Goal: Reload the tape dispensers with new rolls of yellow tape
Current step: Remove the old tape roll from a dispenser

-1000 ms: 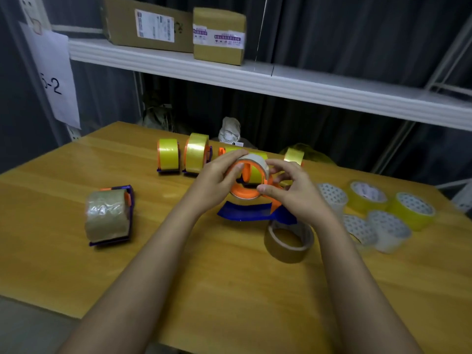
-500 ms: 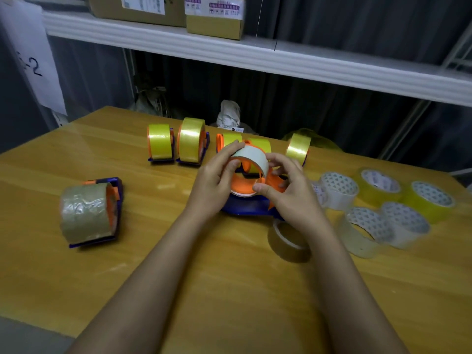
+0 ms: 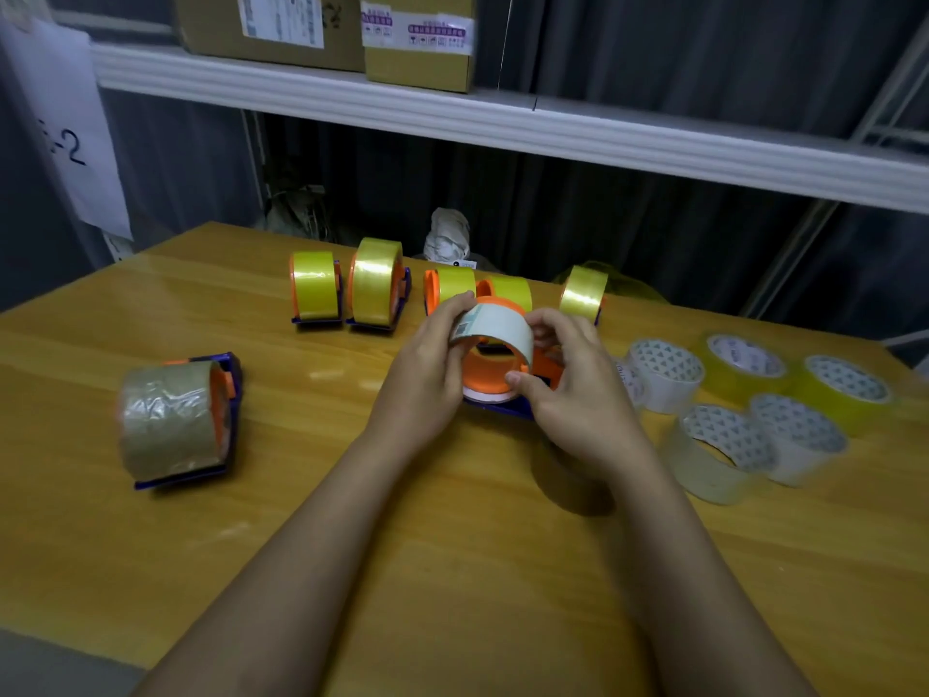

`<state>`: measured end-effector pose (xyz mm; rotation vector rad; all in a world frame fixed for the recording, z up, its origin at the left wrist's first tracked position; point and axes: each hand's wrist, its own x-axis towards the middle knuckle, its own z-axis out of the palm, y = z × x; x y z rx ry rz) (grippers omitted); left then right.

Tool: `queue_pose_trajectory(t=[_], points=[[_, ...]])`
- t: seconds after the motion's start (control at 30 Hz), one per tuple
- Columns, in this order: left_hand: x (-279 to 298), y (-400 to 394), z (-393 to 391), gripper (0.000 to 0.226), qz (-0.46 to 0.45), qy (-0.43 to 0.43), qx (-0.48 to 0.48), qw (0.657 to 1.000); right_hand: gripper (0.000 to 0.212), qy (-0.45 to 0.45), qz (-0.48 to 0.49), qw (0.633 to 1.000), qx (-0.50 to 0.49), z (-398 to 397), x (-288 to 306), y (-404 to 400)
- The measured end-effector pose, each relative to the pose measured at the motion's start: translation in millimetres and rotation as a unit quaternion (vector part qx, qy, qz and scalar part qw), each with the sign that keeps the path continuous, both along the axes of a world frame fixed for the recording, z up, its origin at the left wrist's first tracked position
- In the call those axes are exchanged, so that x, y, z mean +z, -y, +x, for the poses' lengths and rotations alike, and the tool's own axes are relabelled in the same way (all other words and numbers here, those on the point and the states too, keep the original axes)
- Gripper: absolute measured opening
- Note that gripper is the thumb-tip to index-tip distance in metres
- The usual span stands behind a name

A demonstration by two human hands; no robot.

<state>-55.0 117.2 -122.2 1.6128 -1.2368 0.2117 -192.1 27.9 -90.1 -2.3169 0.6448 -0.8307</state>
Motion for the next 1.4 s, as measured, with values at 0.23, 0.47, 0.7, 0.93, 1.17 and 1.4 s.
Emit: queue_pose_trajectory(t=[0.23, 0.47, 0.7, 0.93, 1.17, 1.4], points=[[0.1, 0.0, -1.6, 0.051, 0.012, 0.012, 0.011, 1.000, 0.049, 0.017, -0.025, 1.000, -0.008, -0.2, -2.3, -7.0], [4.0, -6.9, -4.3, 0.040, 0.004, -0.018, 0.009, 1.000, 0.047, 0.023, -0.086, 0.996, -0.003, -2.8, -9.8, -7.3], [10.7, -8.8, -7.3, 0.056, -0.025, -0.189, -0.113, 0.975, 0.038, 0.125, -0.259, 0.952, -0.103, 1.6, -24.5, -0.8], [19.3, -1.3, -9.8, 0.046, 0.041, -0.401, -0.159, 0.901, 0.035, 0.203, -0.246, 0.945, -0.063, 1.7, -30.6, 2.3], [17.7, -2.8, -16.6, 0.031, -0.010, -0.374, -0.180, 0.910, 0.038, 0.183, -0.084, 0.979, -0.029, 1.1, -23.4, -1.8], [18.3, -3.5, -27.8, 0.026, -0.069, -0.349, -0.182, 0.917, 0.072, 0.143, 0.167, 0.973, 0.075, 7.5, -25.4, -5.1]])
